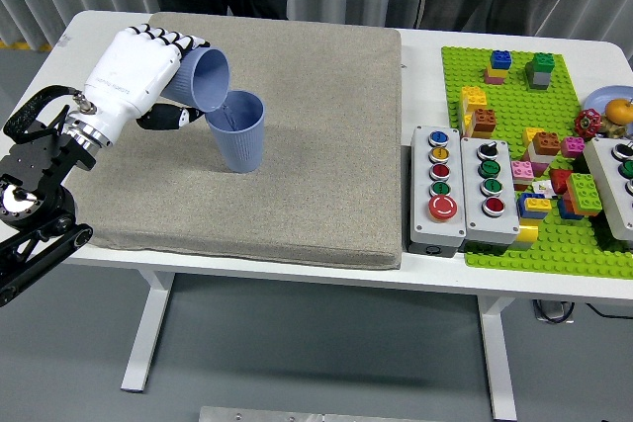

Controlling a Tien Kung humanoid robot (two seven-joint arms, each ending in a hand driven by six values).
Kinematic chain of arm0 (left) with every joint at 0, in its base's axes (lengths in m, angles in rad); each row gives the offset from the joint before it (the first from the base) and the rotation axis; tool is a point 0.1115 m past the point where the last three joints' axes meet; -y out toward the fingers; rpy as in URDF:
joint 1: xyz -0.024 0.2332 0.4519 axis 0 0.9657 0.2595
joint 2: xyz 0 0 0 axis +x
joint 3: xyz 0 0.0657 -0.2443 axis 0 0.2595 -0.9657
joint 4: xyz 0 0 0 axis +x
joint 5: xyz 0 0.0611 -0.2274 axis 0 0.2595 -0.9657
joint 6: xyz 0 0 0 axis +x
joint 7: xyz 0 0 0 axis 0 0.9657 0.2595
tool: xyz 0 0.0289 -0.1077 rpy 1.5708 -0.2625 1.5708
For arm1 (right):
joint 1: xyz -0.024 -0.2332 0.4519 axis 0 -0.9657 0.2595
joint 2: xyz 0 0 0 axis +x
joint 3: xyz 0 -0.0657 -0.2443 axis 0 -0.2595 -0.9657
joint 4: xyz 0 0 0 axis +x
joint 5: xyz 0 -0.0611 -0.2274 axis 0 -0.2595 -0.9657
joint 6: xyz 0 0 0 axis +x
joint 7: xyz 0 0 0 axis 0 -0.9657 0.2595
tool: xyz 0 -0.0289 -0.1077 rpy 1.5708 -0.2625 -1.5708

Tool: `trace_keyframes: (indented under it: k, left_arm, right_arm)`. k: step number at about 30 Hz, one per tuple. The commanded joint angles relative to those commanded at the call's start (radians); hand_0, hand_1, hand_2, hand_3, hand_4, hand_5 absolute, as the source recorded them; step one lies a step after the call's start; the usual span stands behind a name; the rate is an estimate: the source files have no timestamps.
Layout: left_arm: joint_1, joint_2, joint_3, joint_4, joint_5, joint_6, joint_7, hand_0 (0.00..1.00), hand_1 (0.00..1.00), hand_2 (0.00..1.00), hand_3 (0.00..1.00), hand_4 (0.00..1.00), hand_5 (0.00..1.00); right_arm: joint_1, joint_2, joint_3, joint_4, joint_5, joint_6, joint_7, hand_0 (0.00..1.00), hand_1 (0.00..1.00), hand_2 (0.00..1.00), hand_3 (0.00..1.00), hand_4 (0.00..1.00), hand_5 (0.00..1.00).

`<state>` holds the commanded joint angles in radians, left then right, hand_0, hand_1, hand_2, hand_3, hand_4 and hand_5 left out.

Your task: Pick cup pour cup place

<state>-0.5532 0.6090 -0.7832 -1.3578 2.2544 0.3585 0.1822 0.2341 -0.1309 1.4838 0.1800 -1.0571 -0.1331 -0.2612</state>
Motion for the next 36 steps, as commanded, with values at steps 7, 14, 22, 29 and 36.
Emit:
trace_keyframes:
  k: [7,14,22,29,36]
  left_arm:
    - [-0.004,0.008,0.004,-0.004,0.001,-0.003,0.000,0.594,0.582,0.623,0.583,0.717,0.189]
    - [-0.003,0.006,-0.004,-0.004,0.001,-0.002,0.001,0.594,0.583,0.623,0.583,0.716,0.191]
    - [-0.018,0.010,0.004,-0.006,0.006,0.001,0.005,0.594,0.583,0.623,0.583,0.715,0.189]
    - [-0.026,0.011,0.013,-0.005,0.008,0.000,0.006,0.594,0.585,0.624,0.582,0.715,0.186]
    - [-0.032,0.016,0.028,-0.011,0.015,0.000,0.011,0.593,0.583,0.625,0.583,0.709,0.177]
  right_arm:
    - [-0.005,-0.001,0.003,0.000,-0.010,0.002,-0.001,0.716,0.670,0.651,0.609,0.002,0.183]
    - [-0.008,-0.001,0.003,0.000,-0.011,0.003,-0.002,0.716,0.670,0.651,0.610,0.002,0.180]
    - [-0.001,-0.004,0.001,0.000,-0.004,0.002,0.000,0.716,0.671,0.651,0.610,0.002,0.180]
    - [0.002,-0.004,0.001,0.000,-0.003,0.001,0.001,0.716,0.671,0.651,0.610,0.002,0.181]
    - [0.002,-0.004,0.003,0.000,-0.004,0.001,0.001,0.716,0.672,0.651,0.610,0.002,0.181]
